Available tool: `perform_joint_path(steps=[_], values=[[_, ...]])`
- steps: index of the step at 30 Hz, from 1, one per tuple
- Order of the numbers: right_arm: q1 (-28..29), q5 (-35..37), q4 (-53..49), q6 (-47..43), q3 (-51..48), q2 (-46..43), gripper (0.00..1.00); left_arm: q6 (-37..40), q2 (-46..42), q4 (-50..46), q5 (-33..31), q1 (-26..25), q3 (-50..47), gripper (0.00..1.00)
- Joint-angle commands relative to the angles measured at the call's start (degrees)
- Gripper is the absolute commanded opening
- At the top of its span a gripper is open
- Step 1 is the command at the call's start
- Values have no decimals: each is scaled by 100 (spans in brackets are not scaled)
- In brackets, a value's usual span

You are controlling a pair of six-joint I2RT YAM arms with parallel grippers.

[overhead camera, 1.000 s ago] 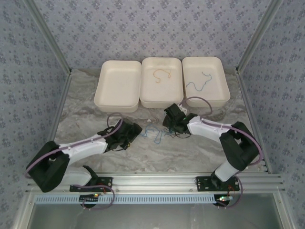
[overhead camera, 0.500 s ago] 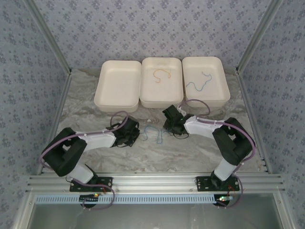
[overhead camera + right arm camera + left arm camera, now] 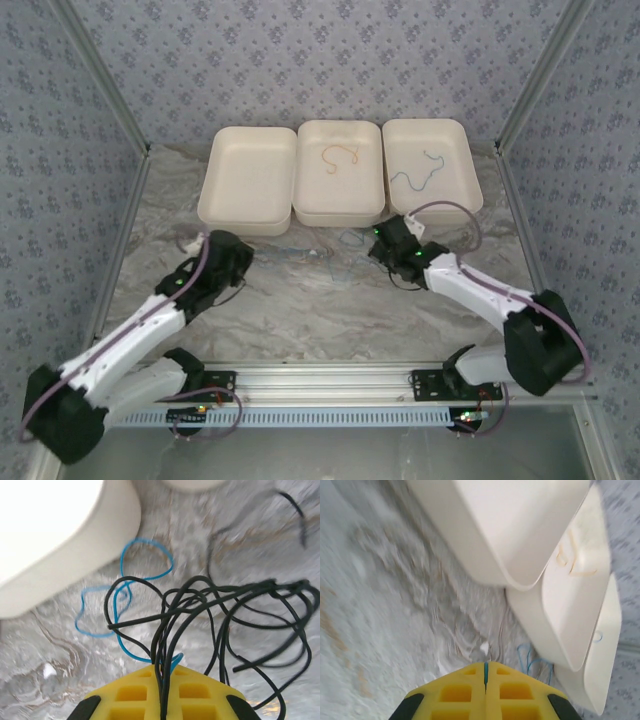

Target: Untangle the cables

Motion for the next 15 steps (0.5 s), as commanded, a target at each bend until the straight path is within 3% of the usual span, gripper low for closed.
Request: perform_joint_path(steps=[1,8,15], values=[[-411,188,-549,-377,-201,-430,0,848,-559,-1480,-303,431,380,0],[-1537,-375,-777,-808,-385,-1089,0,1460,-1218,-2591,-329,1199,1236,0],[-2381,-955,-644,-1190,-619,-1194,0,1795,-1351,-3095,-473,1520,1977,0]])
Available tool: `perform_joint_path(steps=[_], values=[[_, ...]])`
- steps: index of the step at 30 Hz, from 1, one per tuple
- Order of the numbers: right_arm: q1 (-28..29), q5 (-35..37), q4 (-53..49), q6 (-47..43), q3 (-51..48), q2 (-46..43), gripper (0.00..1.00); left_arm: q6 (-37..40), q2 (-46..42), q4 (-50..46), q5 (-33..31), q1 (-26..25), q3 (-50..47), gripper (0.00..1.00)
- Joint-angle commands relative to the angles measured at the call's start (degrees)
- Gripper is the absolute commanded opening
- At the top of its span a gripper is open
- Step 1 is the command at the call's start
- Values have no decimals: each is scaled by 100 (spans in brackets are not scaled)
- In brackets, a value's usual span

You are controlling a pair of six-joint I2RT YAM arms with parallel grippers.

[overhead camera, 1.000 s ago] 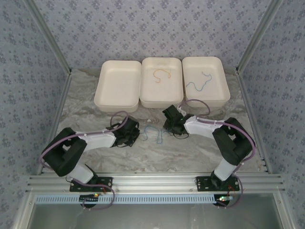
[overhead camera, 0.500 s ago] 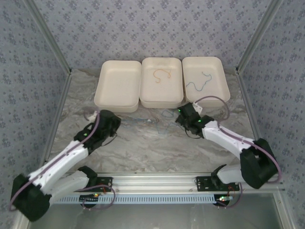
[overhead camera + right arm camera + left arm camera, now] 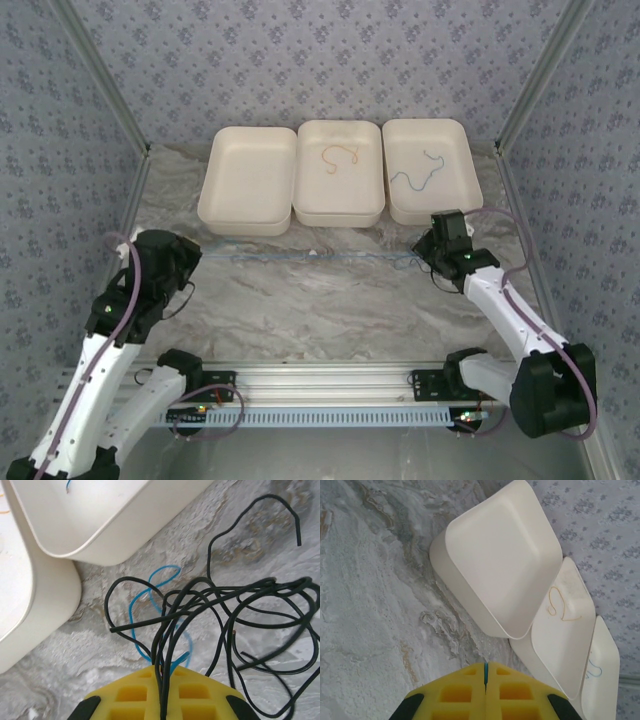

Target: Untangle the cables

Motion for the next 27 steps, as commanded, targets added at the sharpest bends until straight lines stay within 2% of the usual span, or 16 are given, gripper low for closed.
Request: perform_joint_path(steps=[1,4,8,15,18,22,24,27], values=[[-345,-9,-92,-405,-185,-38,0,392,8,-412,-374,202,340,0],[-113,-284,264,-361,-278,-135,0,359,346,122,400,197,-39,0],[353,-248,539,-129,-314,-208,0,210,796,1051,1234,188,-949,0],[1272,431,1067,-97,-299,-202,0,2,1518,1995,1645,84,-2146,0],[1481,565,1158,-136,-241,-73,0,101,1751,2019,1731,8,-2183,27],[1689,649,1109,-101,-105,156,0,365,1460,1679,1593,-38,-1868,67],[1775,718,1087,-93,-71,197,0,640,1231,1360,1330,-182,-1514,75],[1864,773,1033,-45,-9,218,0,1249,1067,1382,1060,-737,-917,76]])
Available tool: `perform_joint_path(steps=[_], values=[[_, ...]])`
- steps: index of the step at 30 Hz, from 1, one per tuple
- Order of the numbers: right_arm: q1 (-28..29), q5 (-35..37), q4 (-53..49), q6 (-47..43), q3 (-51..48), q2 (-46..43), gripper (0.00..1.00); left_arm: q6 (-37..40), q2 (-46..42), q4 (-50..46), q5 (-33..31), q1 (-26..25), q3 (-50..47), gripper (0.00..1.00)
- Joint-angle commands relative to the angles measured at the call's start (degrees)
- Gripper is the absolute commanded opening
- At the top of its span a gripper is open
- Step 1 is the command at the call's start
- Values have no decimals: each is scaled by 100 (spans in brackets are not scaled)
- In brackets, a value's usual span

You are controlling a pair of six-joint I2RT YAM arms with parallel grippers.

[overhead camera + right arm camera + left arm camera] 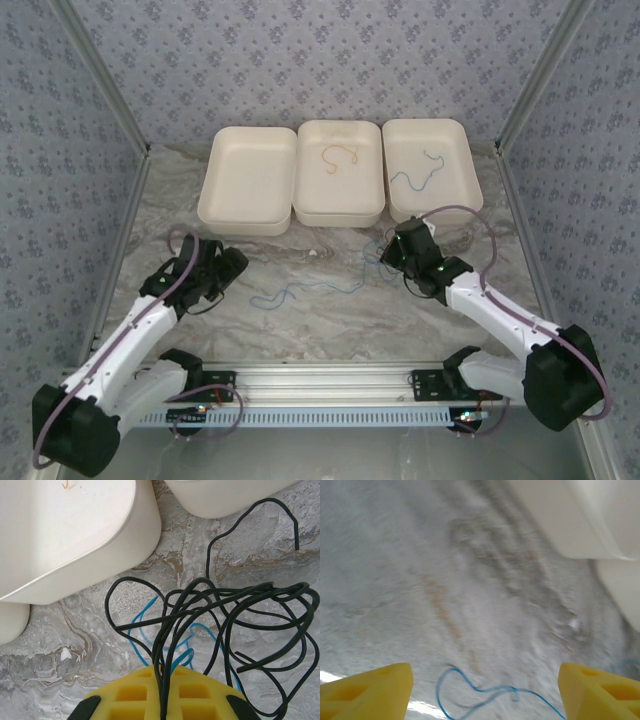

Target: Untangle the cables

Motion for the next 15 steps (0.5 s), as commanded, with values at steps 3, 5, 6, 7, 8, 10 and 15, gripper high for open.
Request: perform_joint_path(steps=[3,5,6,7,8,10,15], values=[[107,211,-159,156,369,58,0,1545,140,975,-86,-1391,967,70],[81,67,-371,200,562,159,0,2185,711,1426,-59,-2142,1207,69],[64,-49,-489,194,676,236,0,2446,1010,1572,-90,-2405,1305,69],[50,-197,-646,182,830,342,0,2735,1338,1733,-135,-2667,1398,69],[39,-295,-810,184,984,441,0,3003,1630,1939,-130,-2855,1465,69],[33,-506,-956,163,1154,559,0,3462,2127,2259,-217,-3108,1576,71],[27,-915,-1082,148,1374,718,0,4516,2969,3096,-252,-3339,1662,75]])
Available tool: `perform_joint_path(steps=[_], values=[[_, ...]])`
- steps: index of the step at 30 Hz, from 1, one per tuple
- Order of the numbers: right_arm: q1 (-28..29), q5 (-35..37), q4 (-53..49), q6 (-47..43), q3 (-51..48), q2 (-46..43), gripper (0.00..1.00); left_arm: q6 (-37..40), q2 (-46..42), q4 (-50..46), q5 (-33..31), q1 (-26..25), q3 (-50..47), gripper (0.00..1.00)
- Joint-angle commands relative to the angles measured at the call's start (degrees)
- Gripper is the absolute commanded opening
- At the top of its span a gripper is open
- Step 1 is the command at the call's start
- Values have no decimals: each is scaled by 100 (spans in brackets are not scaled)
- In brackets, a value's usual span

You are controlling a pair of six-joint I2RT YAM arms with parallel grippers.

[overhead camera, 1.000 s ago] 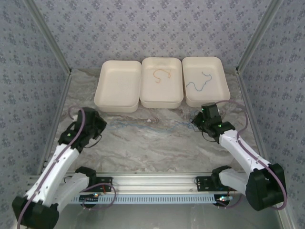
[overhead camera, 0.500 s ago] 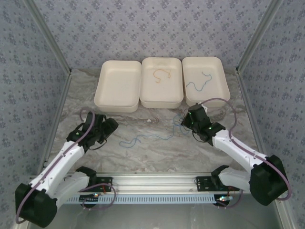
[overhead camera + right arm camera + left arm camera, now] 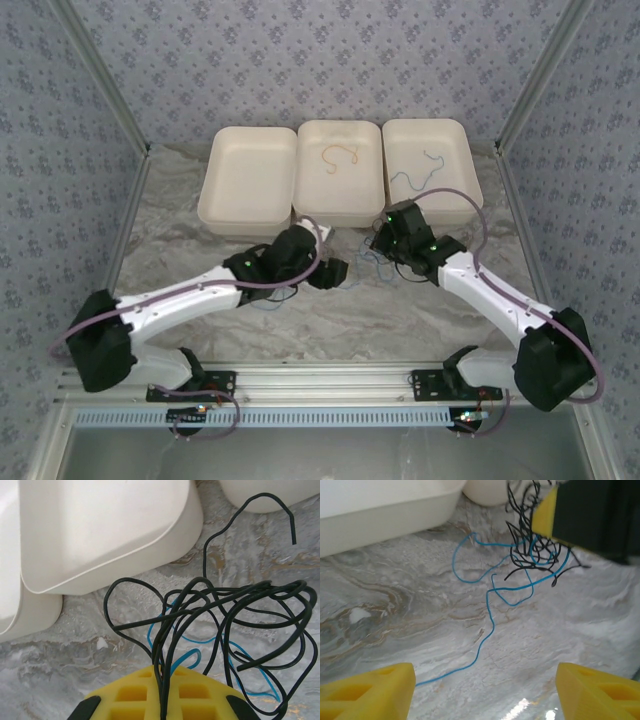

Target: Untangle the cables

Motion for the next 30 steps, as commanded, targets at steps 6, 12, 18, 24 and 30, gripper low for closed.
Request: perform_joint_path(steps=[6,12,18,24,30], values=[[-43,-540,-465,-30,401,184,0,1778,690,1325,-220,-90,182,77],[-75,-644,-491,-36,430,215,0,2125,1266,1302,-232,-165,428,77],[-96,-731,-475,-25,394,122,0,2190,1746,1286,-640,-147,824,57],[-280,-626,-515,-18,274,94,0,2012,1567,1091,-666,-165,837,0],[-626,-785,-165,-28,-5,192,22,1974,893,860,-441,-204,357,0]])
